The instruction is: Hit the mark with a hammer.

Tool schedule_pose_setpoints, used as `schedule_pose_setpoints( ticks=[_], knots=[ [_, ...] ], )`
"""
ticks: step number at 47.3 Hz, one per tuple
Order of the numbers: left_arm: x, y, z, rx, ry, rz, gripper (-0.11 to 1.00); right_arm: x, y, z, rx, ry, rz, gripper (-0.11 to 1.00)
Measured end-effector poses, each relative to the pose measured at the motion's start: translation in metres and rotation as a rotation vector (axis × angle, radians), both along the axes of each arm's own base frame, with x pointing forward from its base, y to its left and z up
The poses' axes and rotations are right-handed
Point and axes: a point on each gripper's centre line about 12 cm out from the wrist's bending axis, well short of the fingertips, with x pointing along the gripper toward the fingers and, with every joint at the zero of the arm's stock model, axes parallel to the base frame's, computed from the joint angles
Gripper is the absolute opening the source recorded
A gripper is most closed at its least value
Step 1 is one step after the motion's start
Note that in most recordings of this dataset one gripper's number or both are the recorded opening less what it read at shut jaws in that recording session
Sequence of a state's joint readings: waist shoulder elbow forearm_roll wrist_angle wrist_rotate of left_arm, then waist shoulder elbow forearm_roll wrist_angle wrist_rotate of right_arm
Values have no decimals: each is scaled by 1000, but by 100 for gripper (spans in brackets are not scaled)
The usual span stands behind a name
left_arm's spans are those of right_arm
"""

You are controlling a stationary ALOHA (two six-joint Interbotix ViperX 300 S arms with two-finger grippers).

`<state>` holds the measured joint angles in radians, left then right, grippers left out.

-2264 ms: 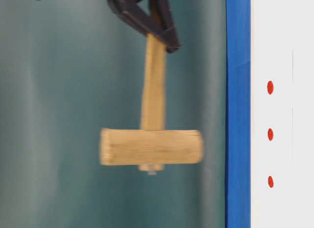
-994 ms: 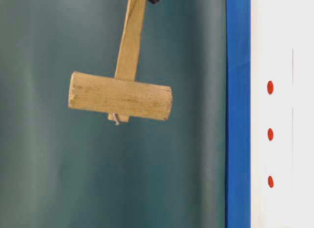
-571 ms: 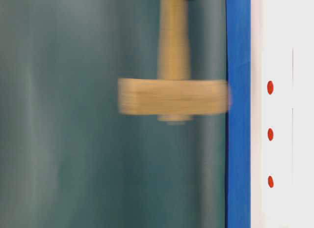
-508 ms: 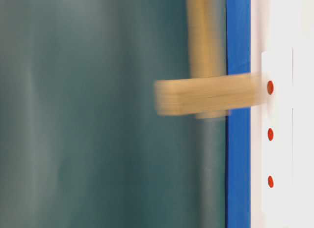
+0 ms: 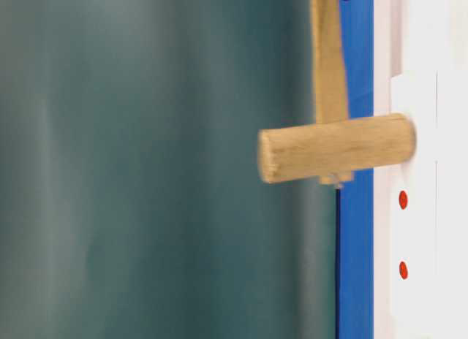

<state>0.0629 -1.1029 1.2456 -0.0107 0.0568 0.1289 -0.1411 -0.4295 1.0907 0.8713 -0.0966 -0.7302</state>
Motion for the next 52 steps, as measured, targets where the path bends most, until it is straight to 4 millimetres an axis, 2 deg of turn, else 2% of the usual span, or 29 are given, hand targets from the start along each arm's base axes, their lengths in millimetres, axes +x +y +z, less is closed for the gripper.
schedule_pose_setpoints(
  ticks=[7, 11, 19, 26, 33, 52],
  knots=[
    [0, 0, 0, 0, 0, 0, 90, -4, 0, 26, -34, -94, 12, 2],
    [0, 0, 0, 0, 0, 0, 90, -6, 1, 35, -51, -124, 21, 2],
    [0, 0, 0, -1, -2, 0, 90, -6, 1, 38, -59, -134, 26, 2],
    [0, 0, 0, 0, 2, 0, 90, 2, 0, 40, -60, -130, 26, 2],
    [0, 0, 0, 0, 2, 0, 90, 20, 0, 43, -58, -123, 35, 2],
    [0, 0, 0, -2, 1, 0, 90, 95, 2, 49, -74, -107, 82, 2]
  ],
)
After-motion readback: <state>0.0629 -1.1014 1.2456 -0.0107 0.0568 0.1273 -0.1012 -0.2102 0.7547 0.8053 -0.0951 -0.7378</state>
